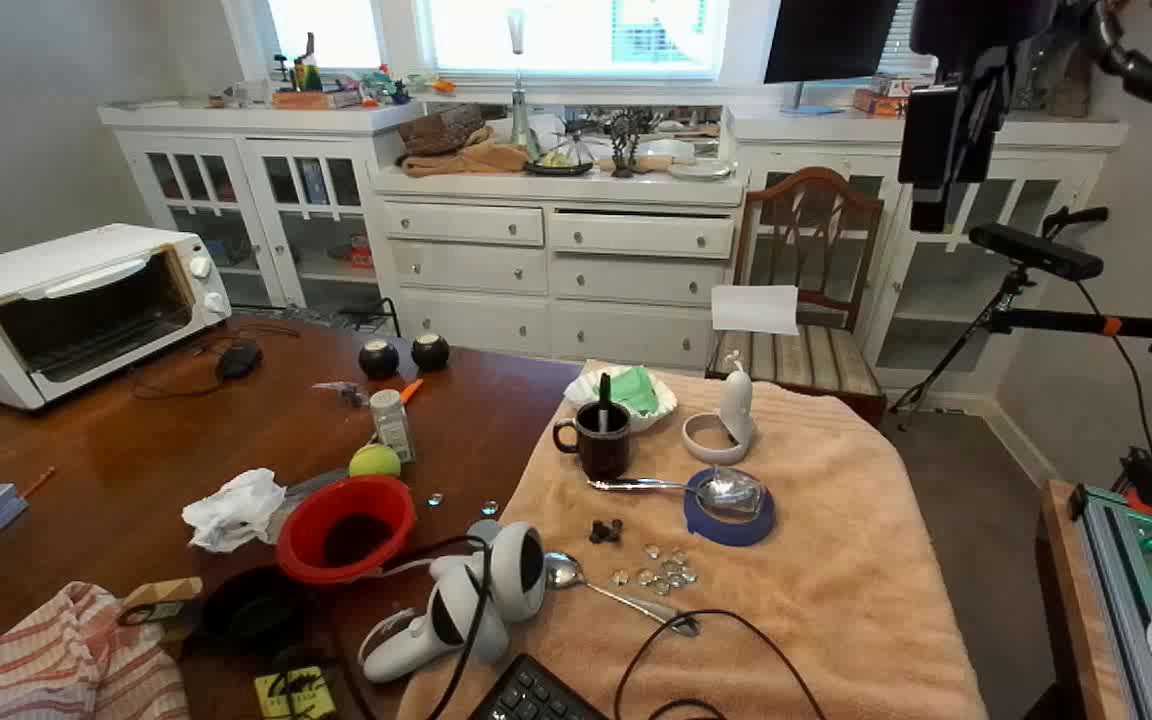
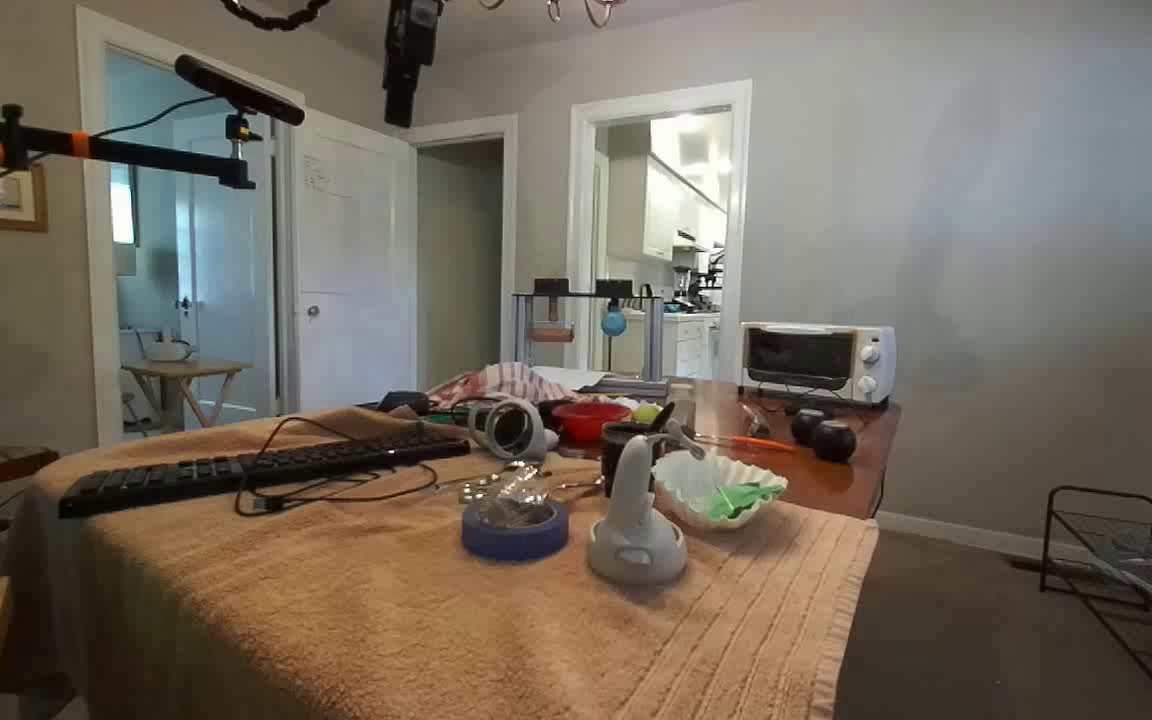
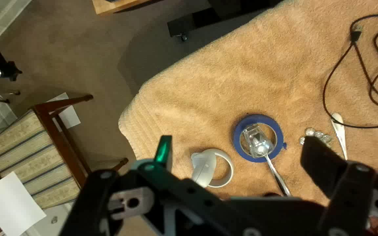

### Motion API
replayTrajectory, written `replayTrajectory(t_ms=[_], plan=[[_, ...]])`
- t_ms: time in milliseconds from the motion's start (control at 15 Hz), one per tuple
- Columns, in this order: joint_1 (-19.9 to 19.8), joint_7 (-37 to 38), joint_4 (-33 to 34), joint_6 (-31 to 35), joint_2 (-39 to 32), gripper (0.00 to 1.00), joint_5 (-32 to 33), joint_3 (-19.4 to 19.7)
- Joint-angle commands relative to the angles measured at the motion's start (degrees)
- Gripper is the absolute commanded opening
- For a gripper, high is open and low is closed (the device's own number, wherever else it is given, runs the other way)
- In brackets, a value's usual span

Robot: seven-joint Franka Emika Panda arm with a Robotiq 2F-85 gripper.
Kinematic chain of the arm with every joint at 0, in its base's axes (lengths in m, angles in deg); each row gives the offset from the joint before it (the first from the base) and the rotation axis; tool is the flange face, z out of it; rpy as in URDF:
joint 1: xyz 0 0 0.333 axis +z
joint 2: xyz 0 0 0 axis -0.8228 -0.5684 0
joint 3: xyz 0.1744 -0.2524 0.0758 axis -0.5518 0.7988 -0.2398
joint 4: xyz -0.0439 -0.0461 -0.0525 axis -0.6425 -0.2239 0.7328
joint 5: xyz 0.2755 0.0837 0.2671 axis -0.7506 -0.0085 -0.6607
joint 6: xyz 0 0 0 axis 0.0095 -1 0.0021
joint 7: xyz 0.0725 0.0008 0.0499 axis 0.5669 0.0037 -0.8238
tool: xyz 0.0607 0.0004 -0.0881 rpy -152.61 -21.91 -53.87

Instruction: Remove the marker from the cup and put it on the table

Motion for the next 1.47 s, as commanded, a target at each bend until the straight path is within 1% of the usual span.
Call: replayTrajectory(t_ms=[0, 200, 333, 400, 533, 667, 733, 800, 867, 933, 1133, 1400], plan=[[1.4, 0.5, 0.2, -0.2, -0.2, 1.0, 0.5, 1.1], [1.4, 0.5, 0.2, -0.2, -0.2, 1.0, 0.5, 1.1], [1.1, 4.0, 1.5, 0.7, -3.0, 1.0, -0.2, -0.1], [0.9, 6.5, 2.9, 0.1, -5.1, 1.0, -0.6, -0.8], [0.1, 14.3, 8.3, -2.1, -12.0, 1.0, -2.6, -1.9], [0.3, 20.3, 13.3, -2.0, -18.5, 1.0, -3.8, -2.0], [-1.3, 22.5, 15.8, -1.6, -21.7, 1.0, -4.8, -3.2], [-1.1, 24.9, 18.6, -1.5, -25.1, 1.0, -5.7, -2.8], [-1.3, 26.9, 21.1, -0.6, -28.5, 1.0, -6.5, -2.4], [1.3, 29.4, 24.5, -1.0, -32.0, 1.0, -7.0, 0.5], [2.6, 34.8, 31.1, 3.3, -40.6, 1.0, -9.8, 4.1], [3.5, 40.7, 38.0, 9.7, -49.6, 1.0, -14.2, 8.7]])
